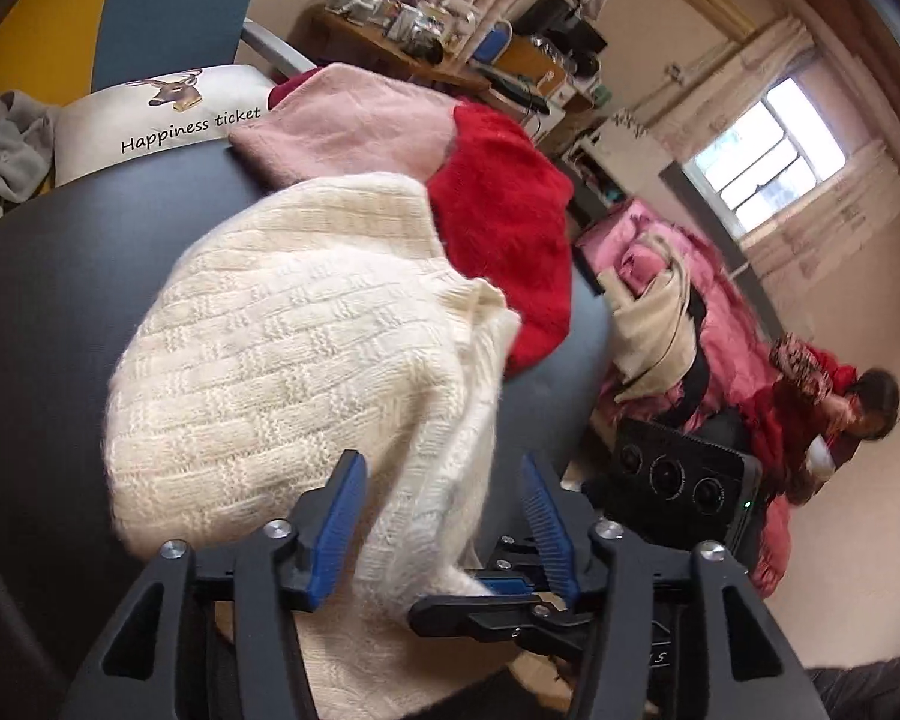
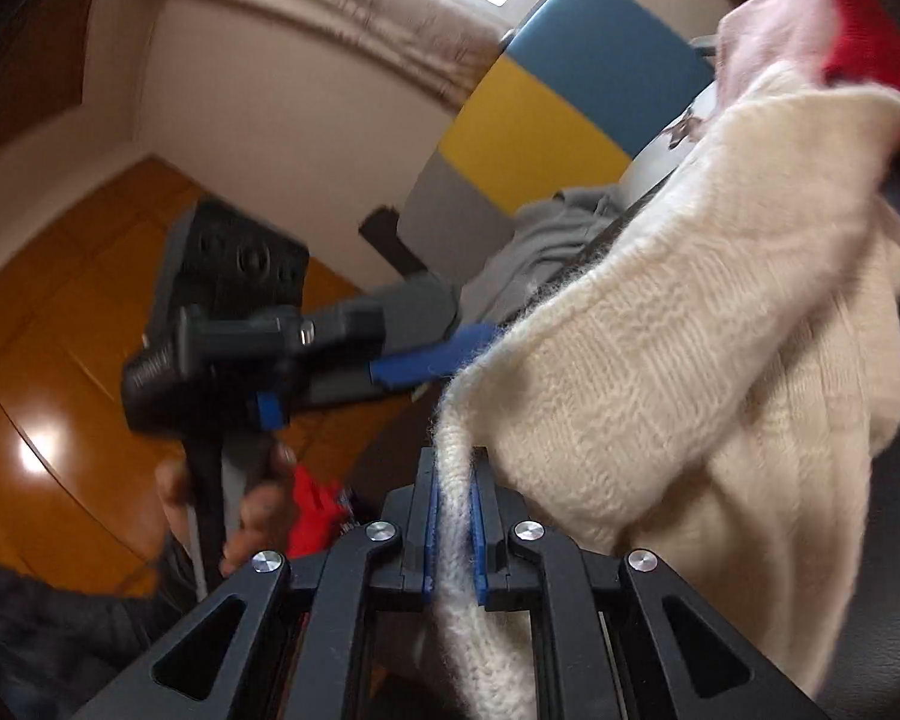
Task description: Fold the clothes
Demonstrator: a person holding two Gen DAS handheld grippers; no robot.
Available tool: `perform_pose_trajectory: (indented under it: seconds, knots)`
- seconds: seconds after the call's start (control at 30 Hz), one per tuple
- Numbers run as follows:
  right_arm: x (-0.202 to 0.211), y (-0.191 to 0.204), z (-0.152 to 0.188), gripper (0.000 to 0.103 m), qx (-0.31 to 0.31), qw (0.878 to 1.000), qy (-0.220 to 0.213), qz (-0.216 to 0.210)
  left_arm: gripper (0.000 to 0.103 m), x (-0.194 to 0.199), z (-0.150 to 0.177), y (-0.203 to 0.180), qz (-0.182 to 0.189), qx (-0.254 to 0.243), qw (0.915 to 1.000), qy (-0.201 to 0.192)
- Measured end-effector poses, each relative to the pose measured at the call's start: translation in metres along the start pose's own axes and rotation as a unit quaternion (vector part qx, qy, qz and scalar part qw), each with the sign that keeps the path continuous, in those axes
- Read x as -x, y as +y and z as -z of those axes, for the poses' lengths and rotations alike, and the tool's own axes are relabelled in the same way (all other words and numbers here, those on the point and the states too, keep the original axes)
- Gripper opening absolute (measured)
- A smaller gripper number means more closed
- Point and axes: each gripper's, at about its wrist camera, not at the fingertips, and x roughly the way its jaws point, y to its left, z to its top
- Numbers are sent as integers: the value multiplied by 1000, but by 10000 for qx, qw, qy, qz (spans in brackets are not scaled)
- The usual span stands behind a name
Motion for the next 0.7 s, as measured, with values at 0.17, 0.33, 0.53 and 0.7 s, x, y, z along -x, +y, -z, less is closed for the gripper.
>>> perform_pose_trajectory:
  seconds: [0.17,0.33,0.53,0.7]
  knots:
    - [-27,22,8,9,516,9980,191,312,63,-23,-8,-13,-293,-995,9910,847]
    - [-33,45,14,9,1004,9920,213,736,60,-69,-1,-35,-724,-2048,9569,1930]
    - [-32,47,18,39,1024,9903,313,885,16,-57,10,-17,-680,-1540,9765,1347]
    - [-12,36,24,62,824,9906,404,1014,15,22,27,47,179,51,9991,-371]
